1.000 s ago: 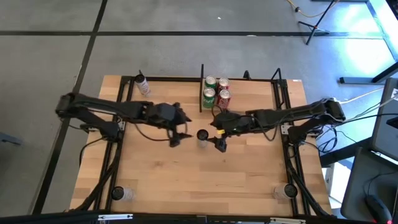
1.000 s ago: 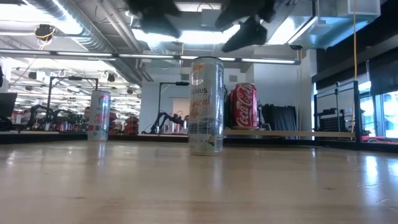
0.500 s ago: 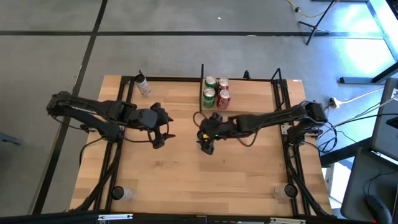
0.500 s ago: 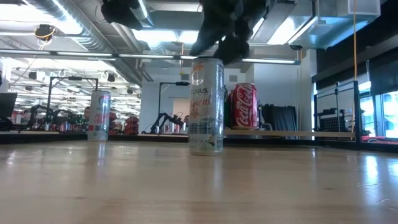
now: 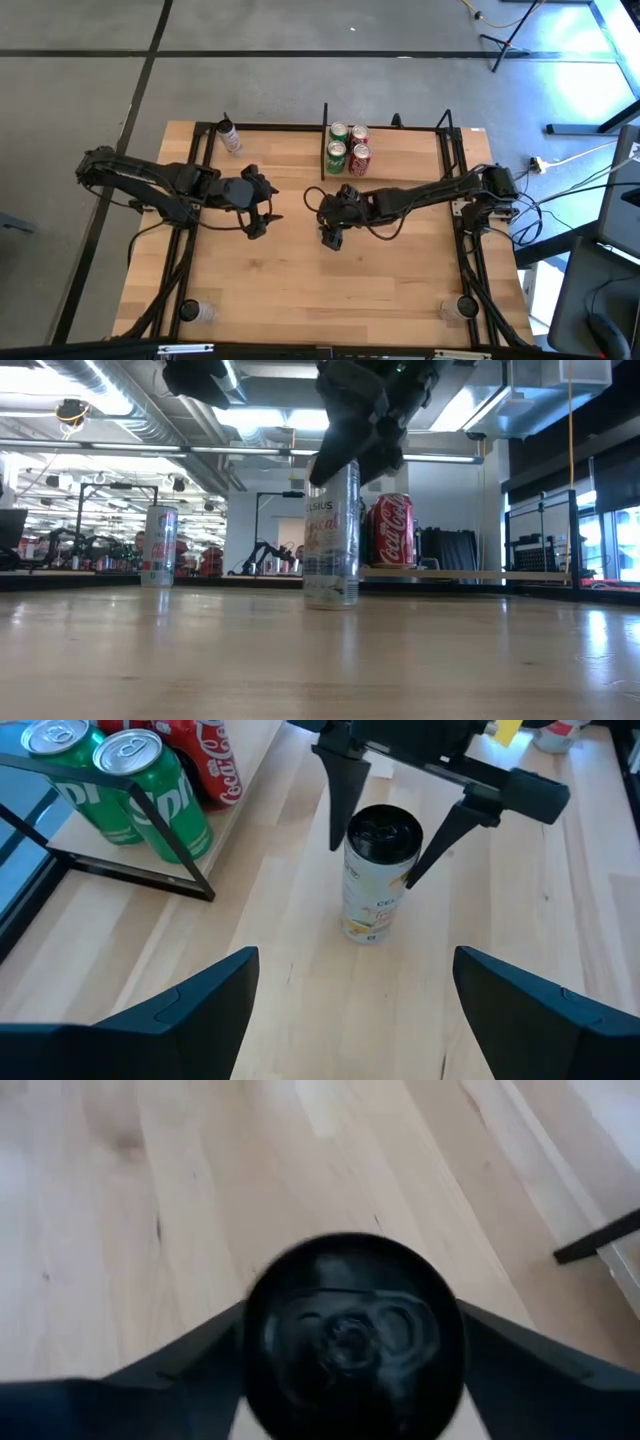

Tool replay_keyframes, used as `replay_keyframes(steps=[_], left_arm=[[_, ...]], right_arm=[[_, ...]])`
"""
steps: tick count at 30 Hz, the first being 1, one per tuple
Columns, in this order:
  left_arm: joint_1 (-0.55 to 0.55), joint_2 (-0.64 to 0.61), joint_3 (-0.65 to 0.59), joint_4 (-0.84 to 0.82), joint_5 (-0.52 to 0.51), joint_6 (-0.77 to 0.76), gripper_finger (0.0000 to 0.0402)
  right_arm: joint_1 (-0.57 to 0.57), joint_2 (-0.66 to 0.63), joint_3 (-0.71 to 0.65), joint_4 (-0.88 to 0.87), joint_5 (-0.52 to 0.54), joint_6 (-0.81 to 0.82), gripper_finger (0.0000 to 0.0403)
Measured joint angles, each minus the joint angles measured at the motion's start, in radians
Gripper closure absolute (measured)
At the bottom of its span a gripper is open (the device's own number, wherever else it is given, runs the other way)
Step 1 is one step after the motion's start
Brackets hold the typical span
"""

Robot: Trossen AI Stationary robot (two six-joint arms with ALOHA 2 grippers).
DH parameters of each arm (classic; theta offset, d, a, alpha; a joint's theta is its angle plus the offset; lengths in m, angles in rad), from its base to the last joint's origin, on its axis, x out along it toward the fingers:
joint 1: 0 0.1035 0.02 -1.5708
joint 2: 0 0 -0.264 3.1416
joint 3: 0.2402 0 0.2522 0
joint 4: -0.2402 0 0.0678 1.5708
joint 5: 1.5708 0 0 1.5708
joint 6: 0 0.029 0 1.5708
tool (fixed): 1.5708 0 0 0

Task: Place canned beverage on shelf
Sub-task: Put the top white yellow soda can on the shelf

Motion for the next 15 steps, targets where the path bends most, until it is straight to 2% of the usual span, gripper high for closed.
replay_keyframes(steps=[4,8,15], left_arm=[[0.000,0.000,0.000,-0.002,0.000,0.001,0.0081],[0.000,0.000,0.000,0.003,0.004,0.000,0.0081],[0.000,0.000,0.000,0.003,0.005,0.000,0.0081]], right_arm=[[0.000,0.000,0.000,0.014,-0.027,-0.018,0.0182],[-0.001,-0.039,0.003,-0.001,-0.094,-0.027,0.0188],[-0.025,-0.224,0.005,-0.168,-0.078,-0.114,0.0188]])
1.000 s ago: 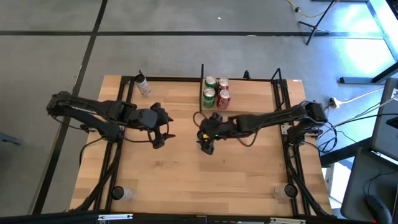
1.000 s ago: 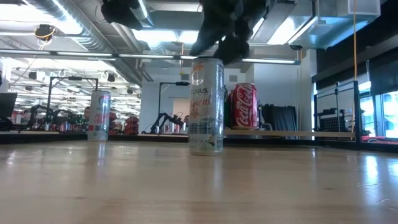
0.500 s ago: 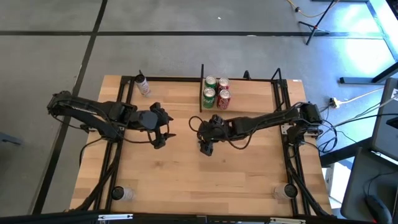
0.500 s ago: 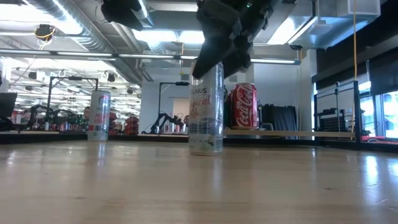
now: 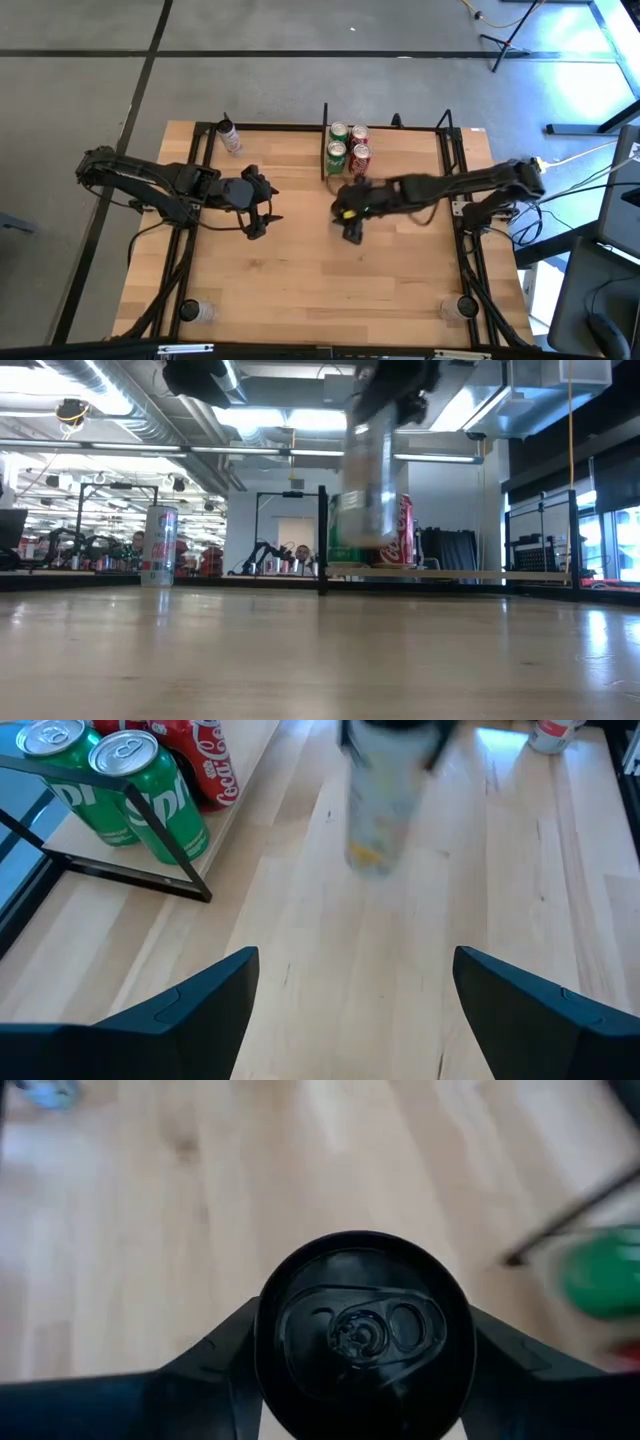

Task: Place canned beverage on shelf
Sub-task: Put the top white yellow soda can on the shelf

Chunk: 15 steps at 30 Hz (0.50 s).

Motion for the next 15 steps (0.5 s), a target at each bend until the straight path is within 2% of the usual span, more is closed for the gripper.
replay_keyframes(steps=[6,15], left_arm=[[0.007,0.000,0.000,0.007,-0.003,0.053,0.0081],[0.071,0.000,0.000,0.013,-0.005,0.078,0.0081]], right_arm=[[-0.093,-0.179,-0.008,-0.136,0.000,-0.096,0.0188],[-0.320,-0.358,-0.016,-0.300,-0.143,-0.369,0.0188]])
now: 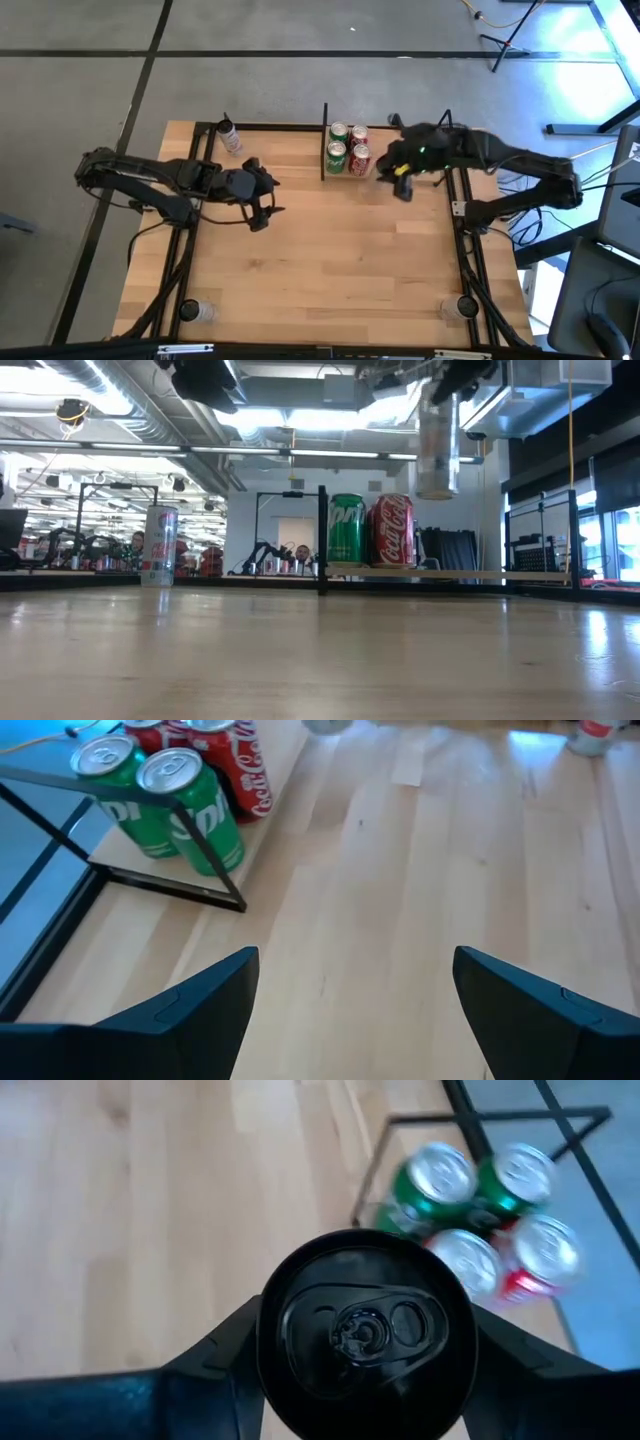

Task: Place canned beverage on shelf
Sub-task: Put the top white yellow soda can on the shelf

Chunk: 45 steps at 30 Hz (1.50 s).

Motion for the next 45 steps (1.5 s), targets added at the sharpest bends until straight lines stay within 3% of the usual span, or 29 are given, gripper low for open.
replay_keyframes(steps=[11,18,28,42,45], left_arm=[[0.051,0.000,0.000,0.000,0.004,-0.111,0.0081],[0.057,0.000,0.000,0.000,0.004,-0.105,0.0081],[0.108,0.000,0.000,0.000,0.002,-0.051,0.0081],[0.124,0.000,0.000,0.000,0.010,-0.051,0.0081],[0.123,0.000,0.000,0.000,0.010,-0.051,0.0081]], right_arm=[[-0.402,0.035,0.000,-0.062,-0.283,-0.403,0.0188],[-0.588,0.126,0.000,-0.034,-0.411,-0.489,0.0188],[-0.677,0.272,0.000,0.072,-0.454,-0.542,0.0188],[-0.677,0.371,0.000,0.129,-0.481,-0.584,0.0187],[-0.677,0.371,0.000,0.126,-0.476,-0.584,0.0171]])
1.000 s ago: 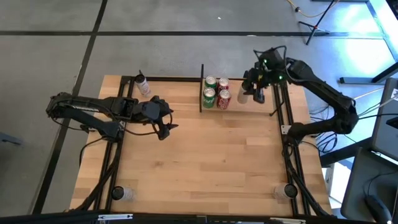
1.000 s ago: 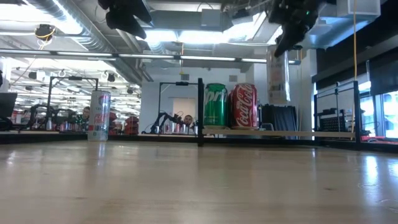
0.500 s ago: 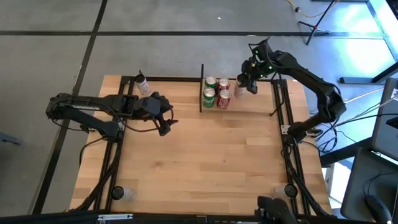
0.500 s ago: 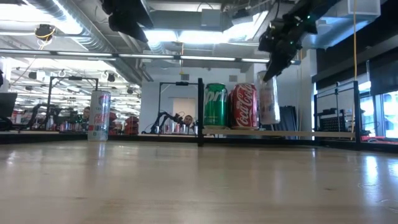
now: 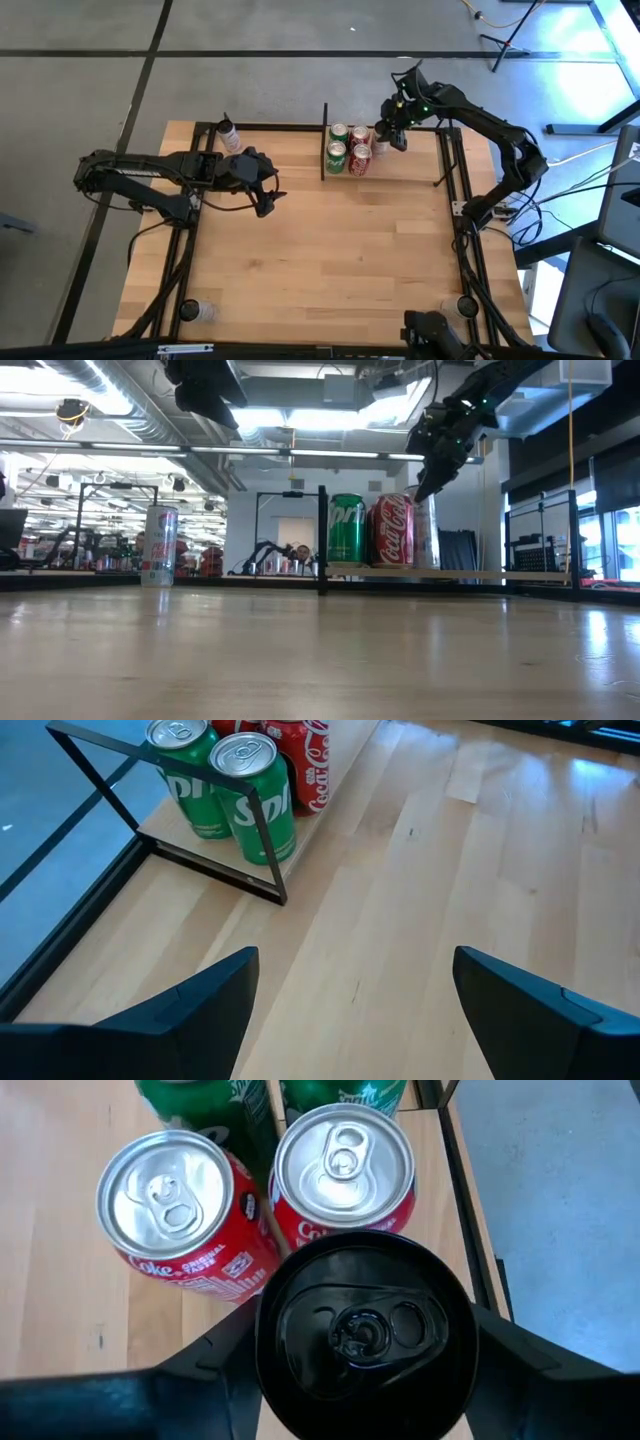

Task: Place canned beverage on shelf
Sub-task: Put the top white yellow soda can on the shelf

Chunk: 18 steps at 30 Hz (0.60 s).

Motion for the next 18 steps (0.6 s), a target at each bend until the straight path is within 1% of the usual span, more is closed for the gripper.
replay_keyframes(steps=[11,18], left_arm=[[0.000,0.000,0.000,0.000,-0.007,0.000,0.0081],[0.000,0.000,0.000,0.000,-0.015,0.000,0.0081]], right_arm=[[0.000,0.000,0.000,-0.012,0.000,0.040,0.0121],[0.000,0.000,0.001,-0.013,0.031,0.048,0.0111]])
